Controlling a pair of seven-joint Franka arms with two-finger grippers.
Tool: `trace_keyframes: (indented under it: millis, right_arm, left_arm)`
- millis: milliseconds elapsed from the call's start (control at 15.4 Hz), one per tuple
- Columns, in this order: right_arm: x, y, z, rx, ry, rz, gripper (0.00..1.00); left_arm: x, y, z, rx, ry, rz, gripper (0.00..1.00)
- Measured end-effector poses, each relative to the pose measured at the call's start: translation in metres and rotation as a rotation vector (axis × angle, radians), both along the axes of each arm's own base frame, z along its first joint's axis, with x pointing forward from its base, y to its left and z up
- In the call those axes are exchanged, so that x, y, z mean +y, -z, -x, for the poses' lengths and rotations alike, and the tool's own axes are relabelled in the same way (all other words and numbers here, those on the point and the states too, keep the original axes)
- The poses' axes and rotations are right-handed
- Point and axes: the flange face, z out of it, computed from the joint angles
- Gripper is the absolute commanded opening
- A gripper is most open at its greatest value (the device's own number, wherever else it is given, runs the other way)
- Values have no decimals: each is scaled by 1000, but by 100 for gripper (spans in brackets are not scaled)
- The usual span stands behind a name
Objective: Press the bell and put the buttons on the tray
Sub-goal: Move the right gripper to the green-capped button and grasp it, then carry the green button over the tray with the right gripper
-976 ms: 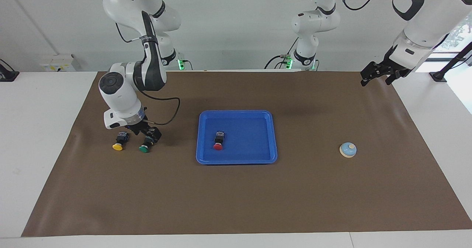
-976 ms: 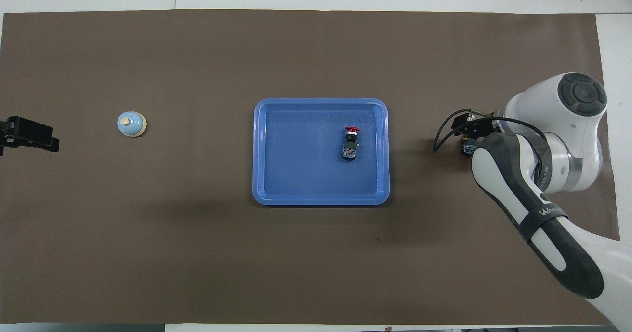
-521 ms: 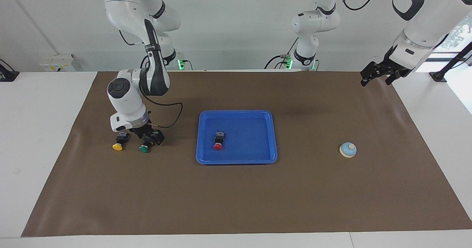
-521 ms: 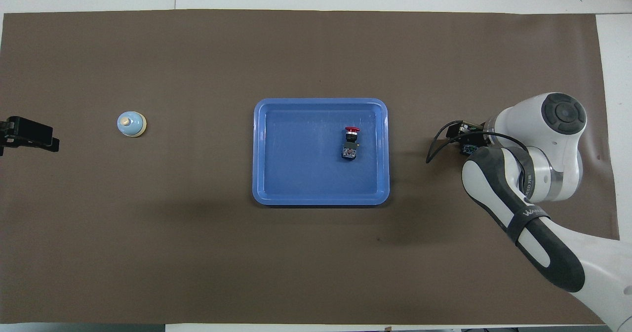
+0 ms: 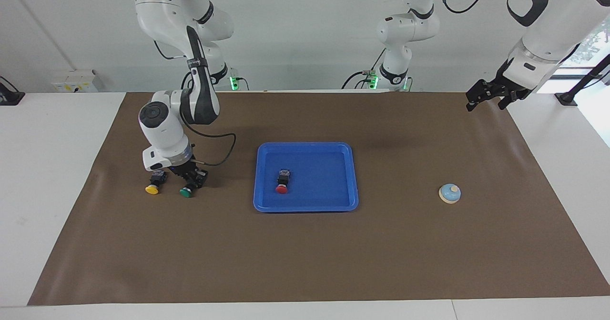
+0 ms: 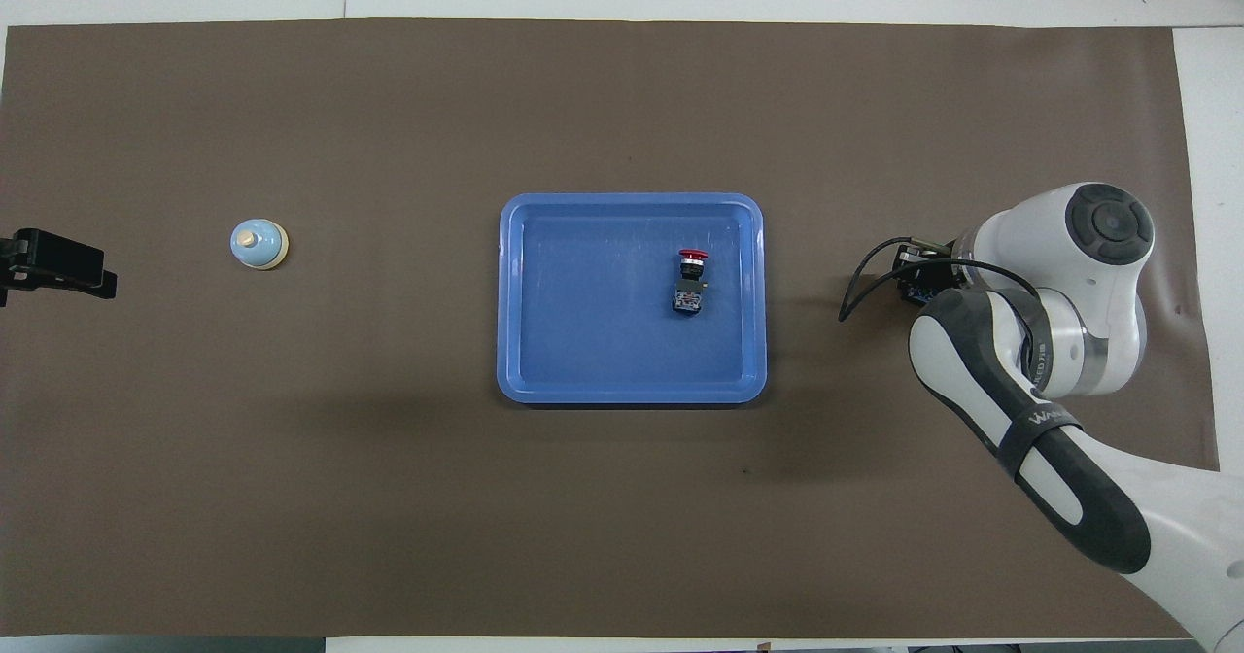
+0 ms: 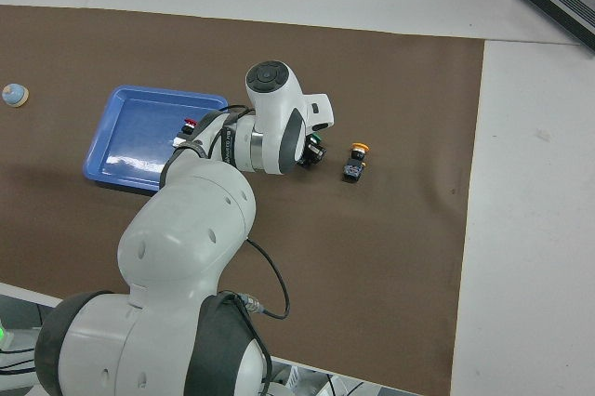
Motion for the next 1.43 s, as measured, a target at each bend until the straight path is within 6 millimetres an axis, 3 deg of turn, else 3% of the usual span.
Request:
trace_keyframes:
  millis: [195,390,521,651,846,1106,1302,1432]
  right_arm:
    - [8,-12,-6,12,-14,-1,0]
    - [44,-54,-22,29,-67,-2,0]
    - [93,-86,-28,25,-89,-3,0]
    - [154,-111,-24,3,-114,-8,0]
    - [235,-127,-3,-7,-141,-68,0]
    - [299,-115,20,5,-138,-127,0]
    - [340,-78,33,5,-141,-126,0]
    - [350,-54,33,1,-146,-124,0]
  left_arm:
    - [0,0,0,0,0,0,100]
    - [0,0,0,0,0,0,100]
    - [0,0,0,0,0,0,100]
    - [0,0,0,0,0,0,100]
    - [0,0,0,0,0,0,100]
    - [0,0,0,0,0,0,100]
    - [0,0,0,0,0,0,100]
    - [0,0,0,0,0,0,100]
